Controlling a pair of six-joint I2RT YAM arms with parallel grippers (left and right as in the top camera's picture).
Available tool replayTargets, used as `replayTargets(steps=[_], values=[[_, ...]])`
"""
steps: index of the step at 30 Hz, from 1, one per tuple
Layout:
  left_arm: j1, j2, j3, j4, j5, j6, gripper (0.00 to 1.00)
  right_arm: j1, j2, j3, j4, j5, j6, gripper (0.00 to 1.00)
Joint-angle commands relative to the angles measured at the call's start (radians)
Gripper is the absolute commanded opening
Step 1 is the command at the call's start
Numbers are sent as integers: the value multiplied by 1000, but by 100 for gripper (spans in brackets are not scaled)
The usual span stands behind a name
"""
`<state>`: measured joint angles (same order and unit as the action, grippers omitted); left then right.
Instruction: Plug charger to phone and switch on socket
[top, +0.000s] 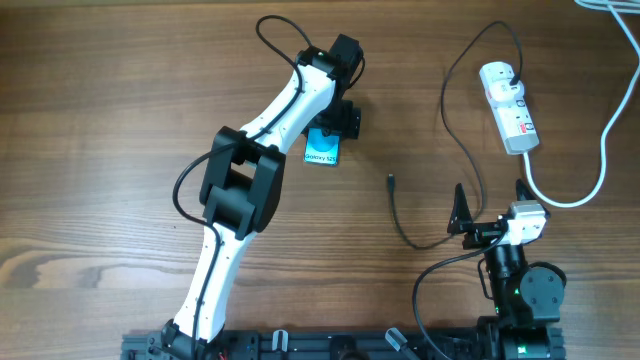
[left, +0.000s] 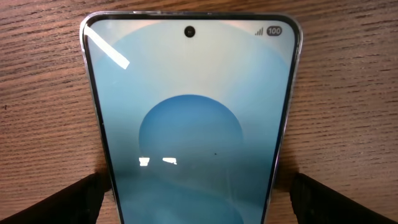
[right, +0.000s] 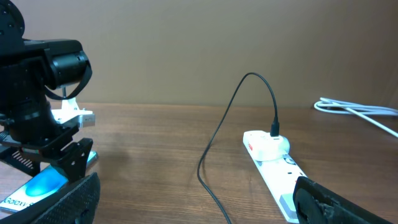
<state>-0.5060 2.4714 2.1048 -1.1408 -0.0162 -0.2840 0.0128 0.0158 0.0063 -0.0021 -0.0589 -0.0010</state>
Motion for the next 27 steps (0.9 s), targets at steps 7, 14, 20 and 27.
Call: replayTargets(steps=[7,14,20,27], values=[[21,26,-13,-8,27,-15,89,8,-5,-1,2,-1,7,100],[21,26,-13,-11,27,-16,81,8,-5,-1,2,-1,8,100],[21,26,-13,-14,27,-16,75,8,-5,-1,2,-1,7,100],[21,26,-13,-25,27,-21,72,8,-5,-1,2,-1,7,99]])
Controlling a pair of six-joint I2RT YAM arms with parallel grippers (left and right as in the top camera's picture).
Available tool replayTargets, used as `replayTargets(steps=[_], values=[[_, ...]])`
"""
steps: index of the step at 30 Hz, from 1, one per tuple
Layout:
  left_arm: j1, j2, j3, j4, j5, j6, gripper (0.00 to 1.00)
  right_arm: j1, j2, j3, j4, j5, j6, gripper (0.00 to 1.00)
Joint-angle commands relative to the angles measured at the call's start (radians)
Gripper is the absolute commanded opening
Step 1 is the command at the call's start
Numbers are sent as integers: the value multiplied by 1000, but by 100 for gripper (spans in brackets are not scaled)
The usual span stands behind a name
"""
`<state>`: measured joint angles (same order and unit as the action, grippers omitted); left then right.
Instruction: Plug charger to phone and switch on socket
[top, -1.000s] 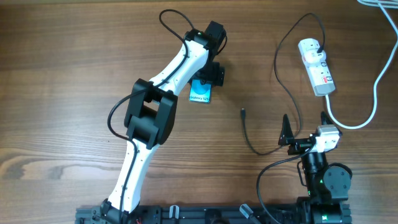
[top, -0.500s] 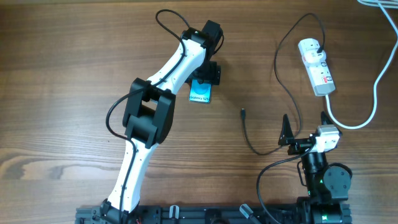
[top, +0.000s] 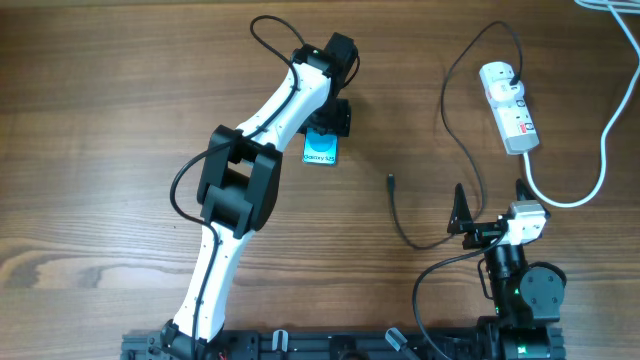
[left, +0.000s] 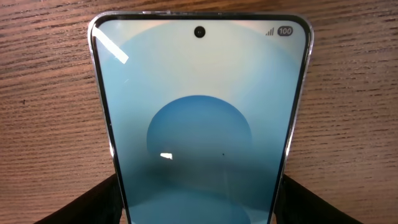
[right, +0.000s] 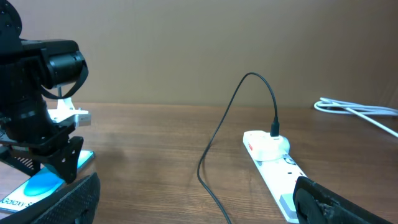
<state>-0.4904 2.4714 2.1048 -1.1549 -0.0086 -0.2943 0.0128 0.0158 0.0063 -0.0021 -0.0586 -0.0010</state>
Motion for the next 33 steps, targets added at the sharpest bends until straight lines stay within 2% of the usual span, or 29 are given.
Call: replayTargets(steps=[1,3,24,33], values=[[5,26,-13,-13,19,-19,72,8,-5,-1,2,-1,7,100],[5,26,-13,-15,24,-29,69,8,-5,-1,2,-1,7,100],[6,16,-13,-51,28,-32,67,8,-5,-1,2,-1,7,100],[6,-41,-13,-64,57,-37,66,8,-5,-1,2,-1,7,100]])
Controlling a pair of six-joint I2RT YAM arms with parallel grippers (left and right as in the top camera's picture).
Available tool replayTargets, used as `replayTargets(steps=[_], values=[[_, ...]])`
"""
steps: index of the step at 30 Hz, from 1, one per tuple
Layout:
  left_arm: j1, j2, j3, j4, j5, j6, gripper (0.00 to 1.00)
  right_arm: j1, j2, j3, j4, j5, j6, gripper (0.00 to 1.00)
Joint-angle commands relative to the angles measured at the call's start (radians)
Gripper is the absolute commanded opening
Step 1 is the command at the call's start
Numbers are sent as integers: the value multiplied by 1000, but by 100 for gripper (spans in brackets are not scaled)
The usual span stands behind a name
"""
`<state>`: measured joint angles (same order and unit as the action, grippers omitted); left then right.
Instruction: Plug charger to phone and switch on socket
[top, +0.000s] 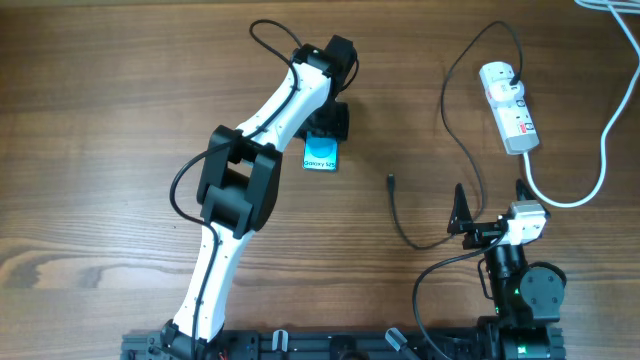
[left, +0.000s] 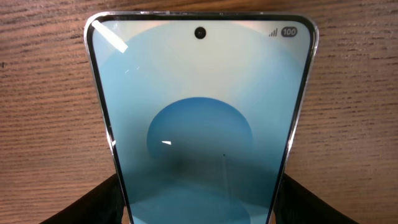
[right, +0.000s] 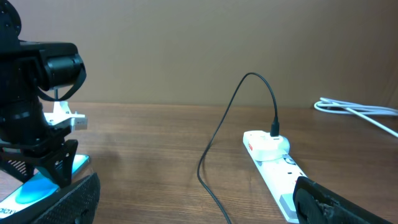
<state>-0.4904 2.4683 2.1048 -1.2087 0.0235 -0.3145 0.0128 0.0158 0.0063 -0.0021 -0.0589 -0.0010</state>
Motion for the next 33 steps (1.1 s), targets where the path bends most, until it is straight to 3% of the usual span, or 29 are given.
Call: replayTargets(steps=[1,17,33], values=[[6,-47,-13,-14,25,-21,66,8,-5,-1,2,-1,7,100],[9,-92,-13,-88,86,-38,64,8,-5,-1,2,-1,8,100],[110,-239,-13,-158,512,-38,64,8,-5,-1,2,-1,7,100]])
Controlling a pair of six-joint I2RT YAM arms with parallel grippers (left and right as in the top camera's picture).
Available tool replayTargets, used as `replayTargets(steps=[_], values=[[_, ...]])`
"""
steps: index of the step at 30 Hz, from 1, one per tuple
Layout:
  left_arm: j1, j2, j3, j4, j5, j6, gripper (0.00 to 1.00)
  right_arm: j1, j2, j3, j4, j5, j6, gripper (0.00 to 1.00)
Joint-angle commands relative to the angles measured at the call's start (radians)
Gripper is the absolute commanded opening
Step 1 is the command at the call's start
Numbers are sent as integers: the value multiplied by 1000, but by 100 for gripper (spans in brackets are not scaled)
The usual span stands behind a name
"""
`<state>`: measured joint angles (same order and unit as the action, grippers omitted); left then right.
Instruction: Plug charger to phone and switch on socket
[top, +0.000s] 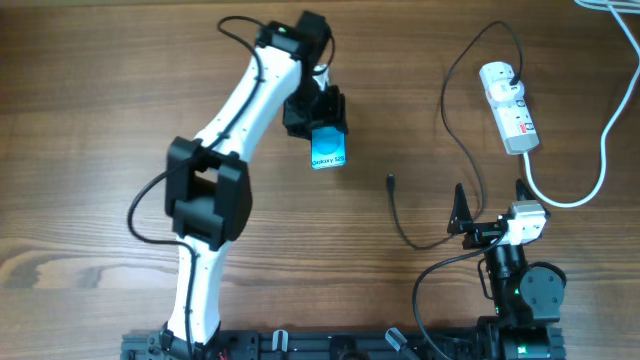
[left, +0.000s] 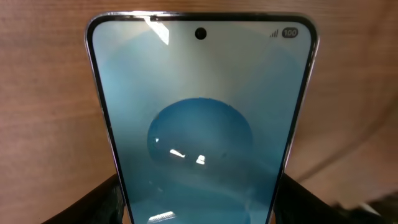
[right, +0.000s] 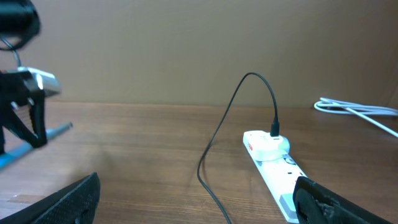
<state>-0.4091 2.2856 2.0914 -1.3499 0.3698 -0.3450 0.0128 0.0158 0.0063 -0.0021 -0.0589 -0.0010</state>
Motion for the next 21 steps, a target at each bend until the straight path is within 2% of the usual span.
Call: replayTargets(steps=[1,12,17,19,21], values=[[37,-60,0,-26,200,-7,64,8,-5,-1,2,0,8,100],[143,-60,0,-58,689,-7,64,8,-5,-1,2,0,1,100],[181,-60,0,-58,833,-8,64,8,-5,-1,4,-6,6,100],[197,-60,0,-58,866,-8,64,8,-5,-1,12,-84,67,100],[215,-60,0,-57,896,-8,64,8,-5,-1,32,-305,306,100]])
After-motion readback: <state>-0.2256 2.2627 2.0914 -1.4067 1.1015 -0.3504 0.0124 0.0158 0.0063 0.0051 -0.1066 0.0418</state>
